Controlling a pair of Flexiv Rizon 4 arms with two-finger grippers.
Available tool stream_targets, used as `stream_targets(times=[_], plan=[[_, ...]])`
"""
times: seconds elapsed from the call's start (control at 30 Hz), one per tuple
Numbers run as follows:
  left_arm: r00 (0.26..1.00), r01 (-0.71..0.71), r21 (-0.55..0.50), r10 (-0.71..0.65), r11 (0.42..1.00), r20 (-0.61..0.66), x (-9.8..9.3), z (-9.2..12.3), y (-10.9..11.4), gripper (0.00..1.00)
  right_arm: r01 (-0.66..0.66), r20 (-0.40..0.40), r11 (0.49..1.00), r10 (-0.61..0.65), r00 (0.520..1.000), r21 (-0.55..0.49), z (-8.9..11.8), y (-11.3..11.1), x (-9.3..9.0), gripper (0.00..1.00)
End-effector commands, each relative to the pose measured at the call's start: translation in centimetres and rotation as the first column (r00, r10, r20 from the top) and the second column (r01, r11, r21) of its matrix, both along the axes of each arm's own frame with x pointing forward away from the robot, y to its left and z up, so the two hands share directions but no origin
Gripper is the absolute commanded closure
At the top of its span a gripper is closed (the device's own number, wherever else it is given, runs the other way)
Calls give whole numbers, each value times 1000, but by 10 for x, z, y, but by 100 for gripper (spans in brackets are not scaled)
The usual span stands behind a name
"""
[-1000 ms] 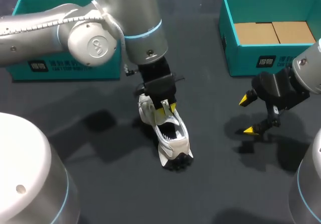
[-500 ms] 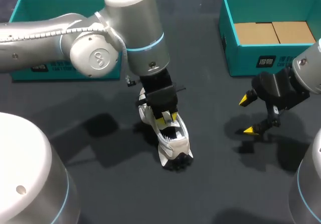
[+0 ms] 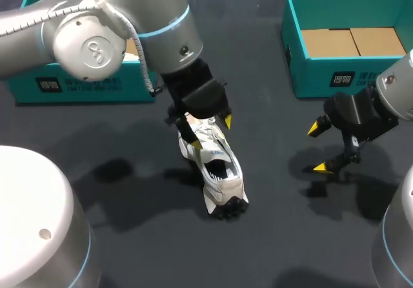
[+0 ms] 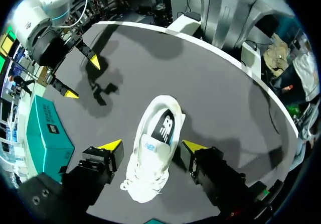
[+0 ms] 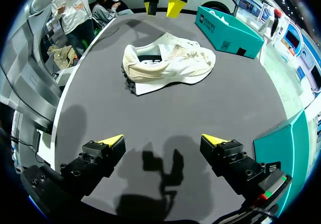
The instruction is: Take the shoe out of the shoebox, open the shoe tongue, remove and reinsert the insole, then place the shoe into the shoebox
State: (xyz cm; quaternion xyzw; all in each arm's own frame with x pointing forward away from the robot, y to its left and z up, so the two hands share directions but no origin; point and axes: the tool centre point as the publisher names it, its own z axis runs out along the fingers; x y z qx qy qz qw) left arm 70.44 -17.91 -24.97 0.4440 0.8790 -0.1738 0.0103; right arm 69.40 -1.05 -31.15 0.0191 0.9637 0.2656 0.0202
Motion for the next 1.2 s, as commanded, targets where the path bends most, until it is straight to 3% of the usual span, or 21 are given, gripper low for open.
stream_targets(times=[0.03,0.17,0.27,0.37,0.43,0.73,0.77,0.83,0.93,1.2], plan=[[1000,1,-11,-1,1000,8,-3,2,8,0,1,2,1000,-1,1000,-2,0,0,-1,0],[1000,1,-11,-1,1000,8,-3,2,8,0,1,2,1000,-1,1000,-2,0,0,-1,0],[981,-183,69,187,981,-54,-14,-5,4,0,1,2,1000,-1,1000,-2,0,0,-1,0],[887,-441,233,461,867,-34,-32,-6,-3,0,1,2,1000,-1,1000,-2,0,0,-1,0],[815,-578,231,571,783,102,-43,3,1,0,1,2,1000,-1,1000,-2,0,0,-1,0],[815,-578,231,571,783,102,-43,3,1,0,1,2,1000,-1,1000,-2,0,0,-1,0],[806,-588,252,584,769,97,-48,-2,-2,0,1,2,1000,-1,1000,-2,0,0,-1,0],[740,-655,310,668,689,81,-59,-10,-12,0,1,2,1000,-1,1000,-2,0,0,-1,0],[564,-817,285,796,501,220,-70,-16,-23,0,1,2,1000,-1,1000,-2,0,0,-1,0],[564,-817,285,796,501,220,-70,-16,-23,0,1,2,1000,-1,1000,-2,0,0,-1,0]])
